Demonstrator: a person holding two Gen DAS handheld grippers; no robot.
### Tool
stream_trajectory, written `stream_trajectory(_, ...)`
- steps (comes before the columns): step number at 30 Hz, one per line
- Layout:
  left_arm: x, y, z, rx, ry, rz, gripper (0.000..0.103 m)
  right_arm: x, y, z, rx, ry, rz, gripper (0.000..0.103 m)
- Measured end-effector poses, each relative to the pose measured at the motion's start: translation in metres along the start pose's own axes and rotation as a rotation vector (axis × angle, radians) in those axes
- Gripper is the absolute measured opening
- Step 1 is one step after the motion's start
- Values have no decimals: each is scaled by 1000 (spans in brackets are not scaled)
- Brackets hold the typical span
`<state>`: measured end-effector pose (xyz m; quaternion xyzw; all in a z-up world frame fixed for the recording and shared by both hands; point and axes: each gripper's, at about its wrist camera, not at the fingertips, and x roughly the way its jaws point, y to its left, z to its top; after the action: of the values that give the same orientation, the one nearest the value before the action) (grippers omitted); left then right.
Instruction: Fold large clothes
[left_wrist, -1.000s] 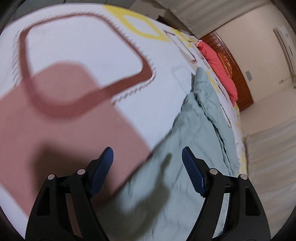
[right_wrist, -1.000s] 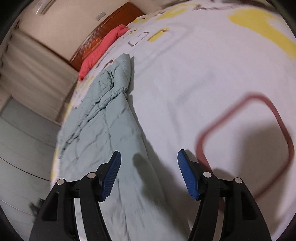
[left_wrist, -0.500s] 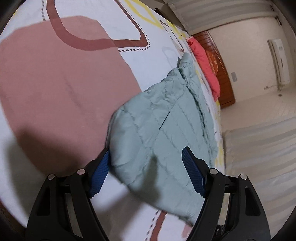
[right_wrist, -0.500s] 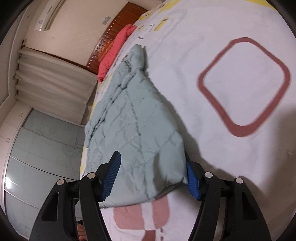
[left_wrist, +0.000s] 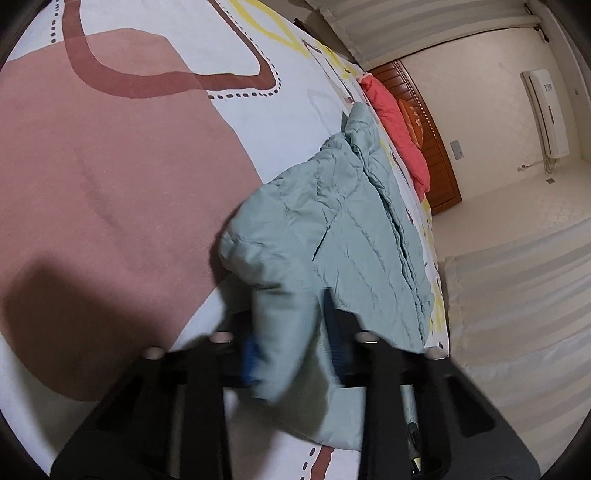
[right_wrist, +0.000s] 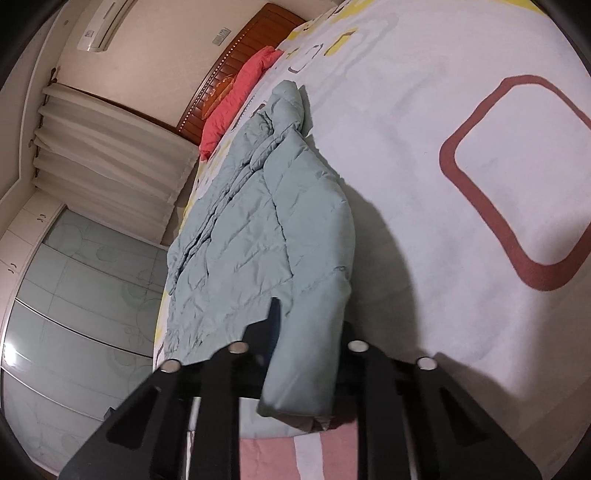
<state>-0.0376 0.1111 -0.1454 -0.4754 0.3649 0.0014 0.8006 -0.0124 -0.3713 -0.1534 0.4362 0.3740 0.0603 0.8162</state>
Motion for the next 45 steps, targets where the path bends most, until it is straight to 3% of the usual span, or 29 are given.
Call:
stream_trajectory(6, -15, -19, 4, 88, -53, -50, 8, -19, 20, 2, -106, -74, 3, 7)
stream_trajectory(14, -45, -54, 5, 203, -111, -140, 6, -42, 38, -1, -155, -108, 48, 6)
stream_trajectory(29, -132, -68, 5, 263, -181, -238, 6, -106, 74, -12, -226, -148, 142, 6)
stream_trajectory(35, -108, -99, 38, 304, -207, -252, 6, -76, 98, 31, -283, -179, 165, 6)
stream_trajectory(41, -44, -142, 90, 335, -236, -219, 6, -17, 122, 97, -289, -190, 163, 6)
stream_trajectory(45, 13, -161, 123, 348, -245, -143, 6, 31, 129, 135, -270, -192, 130, 6)
